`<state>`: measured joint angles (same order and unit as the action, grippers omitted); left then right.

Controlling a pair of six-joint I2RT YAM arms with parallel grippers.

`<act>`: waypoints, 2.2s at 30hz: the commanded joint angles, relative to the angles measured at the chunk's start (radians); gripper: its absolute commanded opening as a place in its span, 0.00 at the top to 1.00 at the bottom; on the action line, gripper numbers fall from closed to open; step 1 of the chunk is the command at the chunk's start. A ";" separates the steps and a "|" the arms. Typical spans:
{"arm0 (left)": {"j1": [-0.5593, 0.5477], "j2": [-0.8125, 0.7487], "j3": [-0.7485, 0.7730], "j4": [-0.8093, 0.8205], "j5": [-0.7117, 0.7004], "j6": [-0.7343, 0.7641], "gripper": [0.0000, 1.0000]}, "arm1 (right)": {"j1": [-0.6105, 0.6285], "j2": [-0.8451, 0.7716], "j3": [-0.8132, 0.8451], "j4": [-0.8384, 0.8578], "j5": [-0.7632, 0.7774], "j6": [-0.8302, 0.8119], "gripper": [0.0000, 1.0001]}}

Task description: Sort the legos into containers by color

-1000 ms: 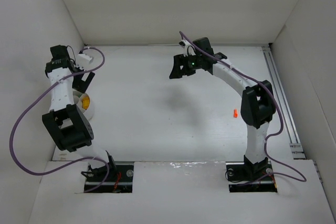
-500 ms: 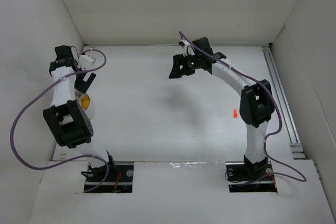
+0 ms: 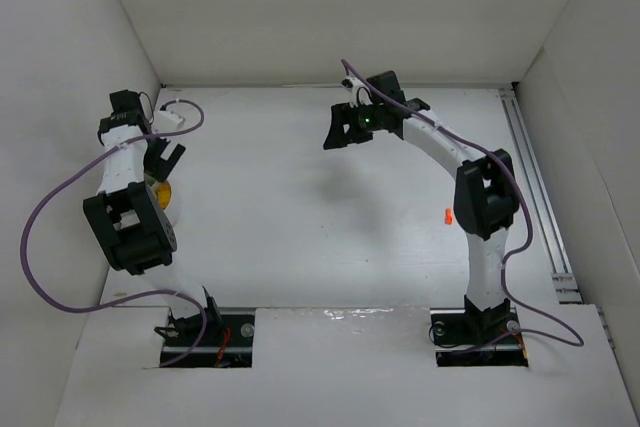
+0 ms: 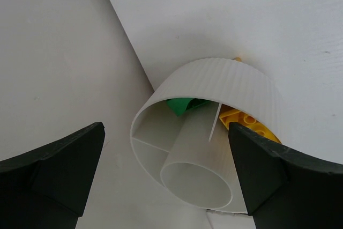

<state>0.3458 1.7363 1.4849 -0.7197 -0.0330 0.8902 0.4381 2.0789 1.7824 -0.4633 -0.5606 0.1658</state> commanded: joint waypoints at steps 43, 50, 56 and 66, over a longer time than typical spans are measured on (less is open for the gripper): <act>0.042 -0.121 -0.065 0.324 -0.087 -0.080 0.00 | -0.004 0.052 0.137 -0.020 -0.001 0.008 0.21; 0.097 -0.094 0.118 0.018 0.197 -0.022 0.00 | 0.005 0.052 0.137 -0.020 -0.001 0.008 0.21; 0.134 0.018 0.251 -0.377 0.373 0.099 0.00 | 0.005 0.052 0.137 -0.020 -0.001 0.008 0.21; 0.134 -0.044 0.140 -0.373 0.347 0.214 0.00 | 0.024 0.052 0.137 -0.020 -0.001 0.008 0.21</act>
<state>0.4786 1.7527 1.6375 -1.0637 0.2886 1.0470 0.4469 2.1231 1.8732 -0.4957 -0.5571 0.1658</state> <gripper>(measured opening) 0.997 0.788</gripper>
